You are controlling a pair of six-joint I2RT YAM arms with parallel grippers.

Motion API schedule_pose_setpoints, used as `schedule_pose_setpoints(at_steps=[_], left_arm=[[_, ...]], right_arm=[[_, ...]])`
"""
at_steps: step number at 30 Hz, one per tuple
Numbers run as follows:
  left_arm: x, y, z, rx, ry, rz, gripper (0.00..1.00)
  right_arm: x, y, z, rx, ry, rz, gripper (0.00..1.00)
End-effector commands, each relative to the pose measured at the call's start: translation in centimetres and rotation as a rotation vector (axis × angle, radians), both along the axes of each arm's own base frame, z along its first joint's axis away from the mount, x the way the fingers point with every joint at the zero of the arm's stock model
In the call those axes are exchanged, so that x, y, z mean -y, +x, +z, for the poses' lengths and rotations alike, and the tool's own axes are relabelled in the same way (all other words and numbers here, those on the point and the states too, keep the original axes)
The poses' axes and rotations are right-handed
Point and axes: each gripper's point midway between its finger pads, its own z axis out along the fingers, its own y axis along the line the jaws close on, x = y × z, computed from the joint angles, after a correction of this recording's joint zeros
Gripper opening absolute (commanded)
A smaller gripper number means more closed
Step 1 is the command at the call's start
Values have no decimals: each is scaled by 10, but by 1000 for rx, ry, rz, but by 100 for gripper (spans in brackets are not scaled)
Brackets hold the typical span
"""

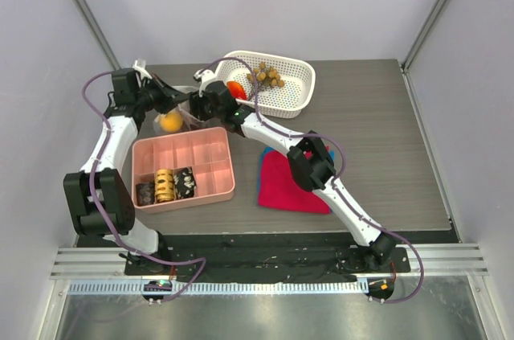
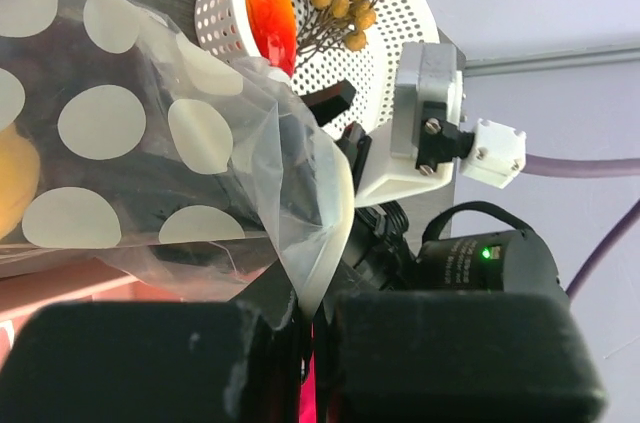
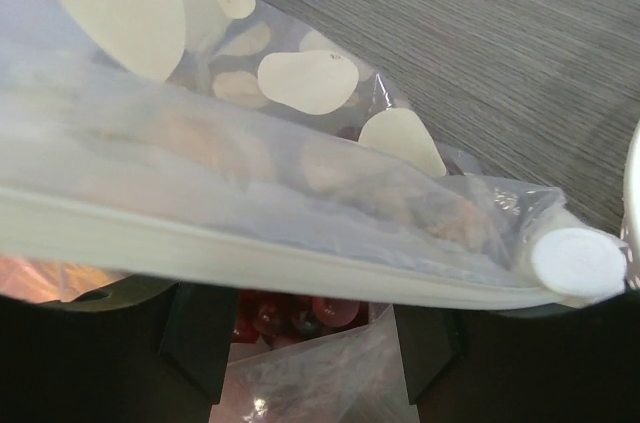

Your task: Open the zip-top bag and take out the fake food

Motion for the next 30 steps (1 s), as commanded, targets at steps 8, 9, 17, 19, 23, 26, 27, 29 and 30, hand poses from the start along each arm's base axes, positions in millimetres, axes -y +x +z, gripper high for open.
schedule_pose_setpoints(at_steps=[8, 9, 17, 19, 23, 26, 27, 29, 30], left_arm=[[13, 13, 14, 97, -14, -46, 0], [14, 12, 10, 90, -13, -52, 0], [21, 11, 9, 88, -55, -61, 0], [24, 10, 11, 93, -60, -67, 0], [29, 10, 6, 76, -82, -80, 0], [33, 11, 8, 90, -94, -93, 0], [33, 12, 8, 93, -93, -93, 0], [35, 12, 8, 97, -93, -101, 0], [34, 13, 6, 94, -93, -100, 0]], right_arm=[[24, -3, -81, -112, -149, 12, 58], [26, -3, -83, -117, -154, 9, 58], [25, -1, -88, -149, -177, -14, 53], [23, -3, -88, -157, -172, -16, 50], [18, -4, -87, -168, -159, -23, 46], [17, -3, -88, -179, -153, -31, 38], [17, -3, -90, -181, -155, -34, 37], [18, -1, -90, -183, -152, -39, 32], [17, -2, -88, -181, -147, -35, 28]])
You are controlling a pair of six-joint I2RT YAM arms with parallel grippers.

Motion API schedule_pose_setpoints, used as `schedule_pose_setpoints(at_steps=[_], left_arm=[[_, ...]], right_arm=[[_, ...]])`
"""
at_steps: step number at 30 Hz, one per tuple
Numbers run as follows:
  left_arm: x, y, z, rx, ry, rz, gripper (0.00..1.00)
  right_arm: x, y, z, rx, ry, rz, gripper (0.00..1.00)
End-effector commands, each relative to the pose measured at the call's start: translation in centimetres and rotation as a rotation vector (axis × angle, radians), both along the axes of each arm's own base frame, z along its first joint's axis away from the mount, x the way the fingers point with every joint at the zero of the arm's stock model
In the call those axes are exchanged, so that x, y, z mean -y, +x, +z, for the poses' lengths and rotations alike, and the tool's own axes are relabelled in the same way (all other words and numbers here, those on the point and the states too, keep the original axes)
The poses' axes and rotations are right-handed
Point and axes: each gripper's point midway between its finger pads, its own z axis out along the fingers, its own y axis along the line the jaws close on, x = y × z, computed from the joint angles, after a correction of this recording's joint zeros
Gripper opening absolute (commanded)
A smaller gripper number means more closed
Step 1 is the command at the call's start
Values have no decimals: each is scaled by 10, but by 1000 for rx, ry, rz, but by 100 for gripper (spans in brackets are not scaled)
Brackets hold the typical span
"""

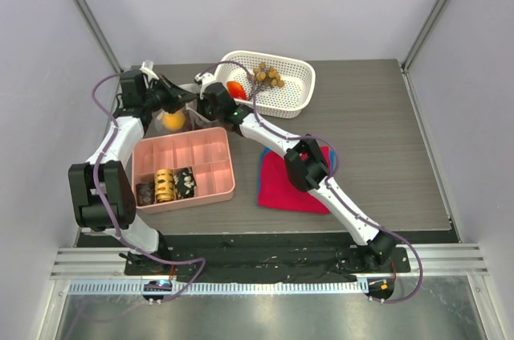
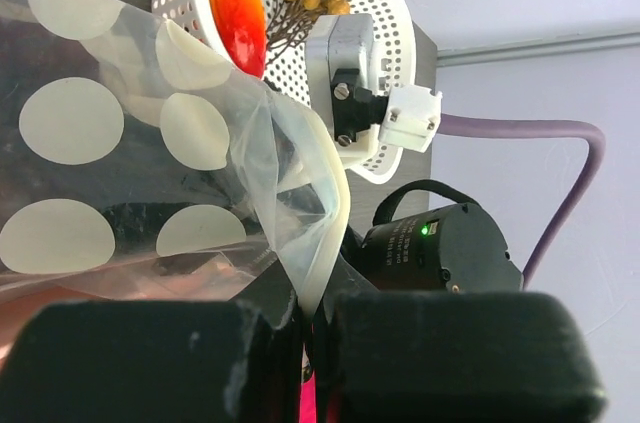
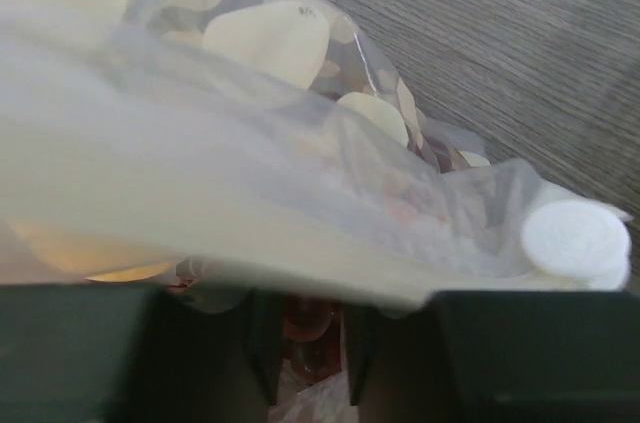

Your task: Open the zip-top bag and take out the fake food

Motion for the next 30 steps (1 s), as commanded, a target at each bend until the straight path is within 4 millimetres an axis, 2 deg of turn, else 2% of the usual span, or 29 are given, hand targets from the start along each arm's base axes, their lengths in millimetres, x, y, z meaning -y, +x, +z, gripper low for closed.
schedule_pose_setpoints(at_steps=[1, 2, 3, 4, 5, 6, 9, 11, 13, 14, 18, 20, 21, 25, 26, 30], left_arm=[[9, 4, 18, 85, -24, -48, 0], [9, 5, 16, 81, -25, -46, 0], [9, 5, 15, 80, -22, -42, 0], [7, 7, 13, 77, -16, -35, 0], [5, 8, 12, 70, -10, -28, 0], [2, 10, 9, 71, 12, -15, 0], [-10, 17, 7, 49, 42, 32, 0], [-16, 21, 7, 43, 68, 69, 0], [-24, 22, 5, 16, 96, 112, 0], [-27, 22, 5, 10, 107, 124, 0], [-31, 19, 5, -29, 136, 138, 0], [-32, 17, 2, -49, 135, 141, 0], [-32, 16, 1, -54, 138, 138, 0], [-32, 7, -7, -94, 162, 133, 0], [-34, 4, -12, -112, 165, 139, 0], [-41, -5, -15, -137, 195, 167, 0]], right_arm=[[16, -8, -54, -104, -112, -28, 23], [17, -8, -55, -101, -115, -30, 13], [15, -9, -53, -90, -110, -22, 9], [7, -6, -32, -41, -68, -8, 6], [9, -8, -36, -38, -75, -8, 1], [8, -7, -29, -22, -60, -7, 1], [3, 0, 19, 74, 13, -6, 1], [4, 2, 60, 143, 56, -2, 1], [3, 1, 87, 194, 106, 4, 1], [4, -3, 116, 224, 147, 5, 1], [1, -13, 161, 195, 283, 9, 1], [2, -18, 176, 176, 315, 15, 1], [4, -21, 192, 182, 339, 20, 1], [9, -27, 216, 157, 364, 7, 1], [10, -26, 218, 151, 369, 7, 1], [9, -35, 226, 137, 379, 44, 1]])
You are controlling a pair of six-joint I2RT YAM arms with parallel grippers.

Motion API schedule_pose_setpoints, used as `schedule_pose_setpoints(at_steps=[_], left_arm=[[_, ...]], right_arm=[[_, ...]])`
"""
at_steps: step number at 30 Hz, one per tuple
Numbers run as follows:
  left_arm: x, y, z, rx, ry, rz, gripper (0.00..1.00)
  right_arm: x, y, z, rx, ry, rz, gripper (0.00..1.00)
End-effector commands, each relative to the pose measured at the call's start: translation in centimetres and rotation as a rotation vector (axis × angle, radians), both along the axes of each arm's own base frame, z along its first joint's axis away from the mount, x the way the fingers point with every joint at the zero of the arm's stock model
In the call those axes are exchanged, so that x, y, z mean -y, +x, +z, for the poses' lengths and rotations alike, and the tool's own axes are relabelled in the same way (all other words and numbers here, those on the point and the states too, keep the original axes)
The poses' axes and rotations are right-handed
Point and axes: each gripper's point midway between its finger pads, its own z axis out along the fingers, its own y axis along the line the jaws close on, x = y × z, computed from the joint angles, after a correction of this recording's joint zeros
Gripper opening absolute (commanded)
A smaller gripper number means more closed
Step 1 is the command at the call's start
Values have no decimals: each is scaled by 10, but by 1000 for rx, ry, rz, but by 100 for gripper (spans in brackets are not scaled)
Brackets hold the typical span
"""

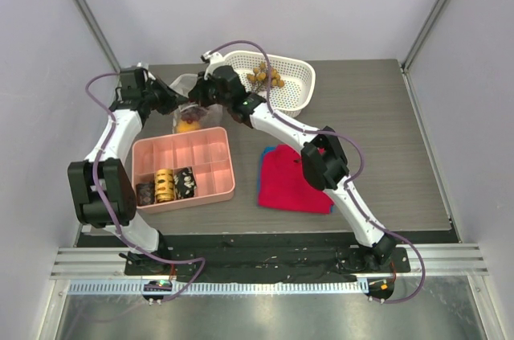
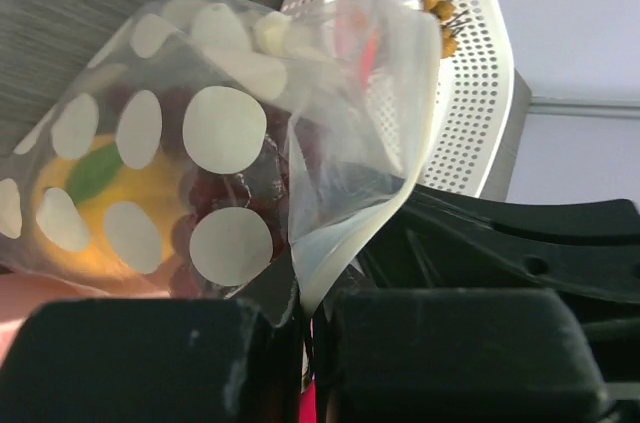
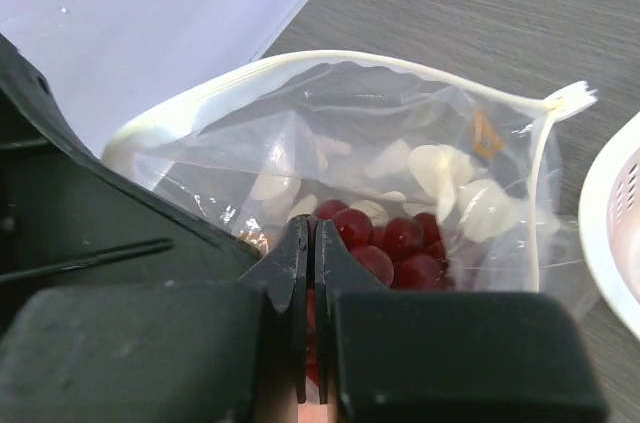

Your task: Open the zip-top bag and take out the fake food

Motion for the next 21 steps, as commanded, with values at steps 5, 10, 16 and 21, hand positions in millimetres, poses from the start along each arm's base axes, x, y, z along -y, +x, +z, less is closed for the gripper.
schedule_pose_setpoints(at_steps=[5, 10, 16, 21], left_arm=[[-34, -27, 3, -25, 204, 48, 0], [-28, -53, -20, -86, 194, -25, 0], [-24, -76, -17, -78, 205, -69, 0], [-21, -76, -30, -124, 148, -54, 0]], right_arm=[[12, -12, 142, 49, 296, 38, 1], [27, 11, 156, -177, 482, -92, 1], [57, 46, 137, -317, 554, -198, 1], [42, 21, 149, -413, 611, -40, 1]])
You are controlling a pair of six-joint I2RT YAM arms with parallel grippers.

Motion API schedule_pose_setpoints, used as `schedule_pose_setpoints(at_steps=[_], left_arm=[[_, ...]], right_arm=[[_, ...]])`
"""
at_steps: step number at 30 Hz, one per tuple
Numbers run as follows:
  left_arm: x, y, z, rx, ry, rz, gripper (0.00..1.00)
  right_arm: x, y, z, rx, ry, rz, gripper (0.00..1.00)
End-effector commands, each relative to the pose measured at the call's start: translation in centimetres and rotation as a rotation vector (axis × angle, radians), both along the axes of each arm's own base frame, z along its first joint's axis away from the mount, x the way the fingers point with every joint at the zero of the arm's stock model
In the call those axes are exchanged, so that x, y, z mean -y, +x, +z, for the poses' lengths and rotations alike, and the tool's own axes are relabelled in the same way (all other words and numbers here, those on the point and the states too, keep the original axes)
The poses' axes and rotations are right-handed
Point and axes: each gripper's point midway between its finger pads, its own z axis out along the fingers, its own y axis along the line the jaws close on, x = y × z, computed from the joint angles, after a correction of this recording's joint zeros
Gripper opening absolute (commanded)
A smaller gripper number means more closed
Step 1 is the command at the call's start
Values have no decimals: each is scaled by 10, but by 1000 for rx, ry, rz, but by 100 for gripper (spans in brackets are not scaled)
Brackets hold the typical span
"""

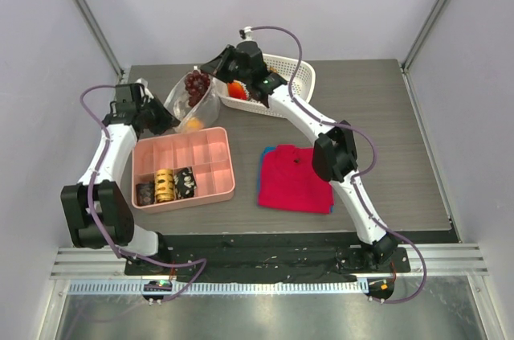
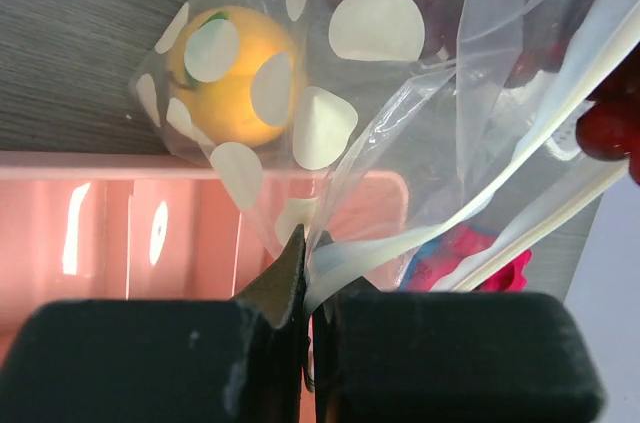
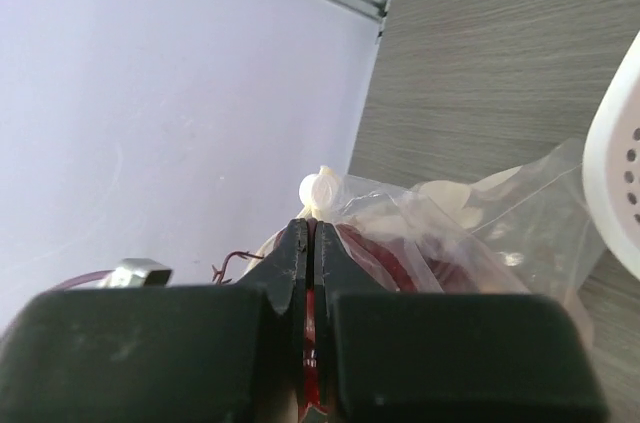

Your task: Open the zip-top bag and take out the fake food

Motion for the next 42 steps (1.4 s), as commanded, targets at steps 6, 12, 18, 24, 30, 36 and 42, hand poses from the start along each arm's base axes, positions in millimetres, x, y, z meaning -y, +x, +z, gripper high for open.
schedule_pose_setpoints(at_steps=[6, 12, 18, 24, 30, 36, 42], left_arm=[[1, 15, -14, -59, -102, -4, 0], [8, 32, -5, -37, -175, -12, 0], [9, 32, -3, -37, -191, -8, 0], [-10, 24, -21, -112, -142, 71, 0], [-26, 21, -34, -153, -171, 137, 0], [-22, 22, -16, -109, -196, 135, 0], [-19, 17, 5, -56, -194, 109, 9]], right_arm=[[-27, -74, 118, -14, 328, 246, 1], [-51, -114, 139, -22, 377, 334, 1], [-48, -118, 161, 14, 418, 343, 1], [-28, -129, 211, 133, 447, 342, 1], [13, -113, 237, 266, 346, 222, 1], [82, -63, 222, 310, 163, 51, 1], [154, 0, 141, 263, -107, -132, 1]])
